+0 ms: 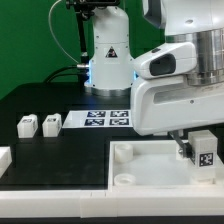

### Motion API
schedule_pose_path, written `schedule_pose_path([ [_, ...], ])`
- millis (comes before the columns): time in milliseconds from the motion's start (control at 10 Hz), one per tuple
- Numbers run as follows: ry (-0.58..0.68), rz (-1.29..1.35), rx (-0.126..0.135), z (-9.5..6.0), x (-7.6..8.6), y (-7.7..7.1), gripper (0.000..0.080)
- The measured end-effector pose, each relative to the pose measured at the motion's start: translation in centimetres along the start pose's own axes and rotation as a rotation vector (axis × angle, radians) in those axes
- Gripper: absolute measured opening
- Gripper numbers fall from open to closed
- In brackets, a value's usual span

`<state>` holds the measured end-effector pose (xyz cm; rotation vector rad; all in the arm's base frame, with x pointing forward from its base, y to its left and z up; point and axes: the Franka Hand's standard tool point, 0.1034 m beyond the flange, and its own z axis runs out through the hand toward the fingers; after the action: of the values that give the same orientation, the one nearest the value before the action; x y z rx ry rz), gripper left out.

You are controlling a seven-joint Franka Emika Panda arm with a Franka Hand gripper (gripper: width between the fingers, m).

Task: Assemble one leg

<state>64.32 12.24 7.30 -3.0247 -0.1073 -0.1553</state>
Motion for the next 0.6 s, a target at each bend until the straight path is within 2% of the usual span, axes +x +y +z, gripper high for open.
schedule_pose_path([
  [100, 0.001, 0.105, -0.002, -0.03, 0.04, 0.29, 0.0394],
  [200, 0.001, 0.227, -0.003, 0.02, 0.02, 0.51, 0.0302],
  [400, 0.000, 0.467, 0.001, -0.01, 0.05, 0.83, 0.0301],
  [600, -0.011, 0.919, 0.015, 0.17, -0.21, 0.94, 0.0301],
])
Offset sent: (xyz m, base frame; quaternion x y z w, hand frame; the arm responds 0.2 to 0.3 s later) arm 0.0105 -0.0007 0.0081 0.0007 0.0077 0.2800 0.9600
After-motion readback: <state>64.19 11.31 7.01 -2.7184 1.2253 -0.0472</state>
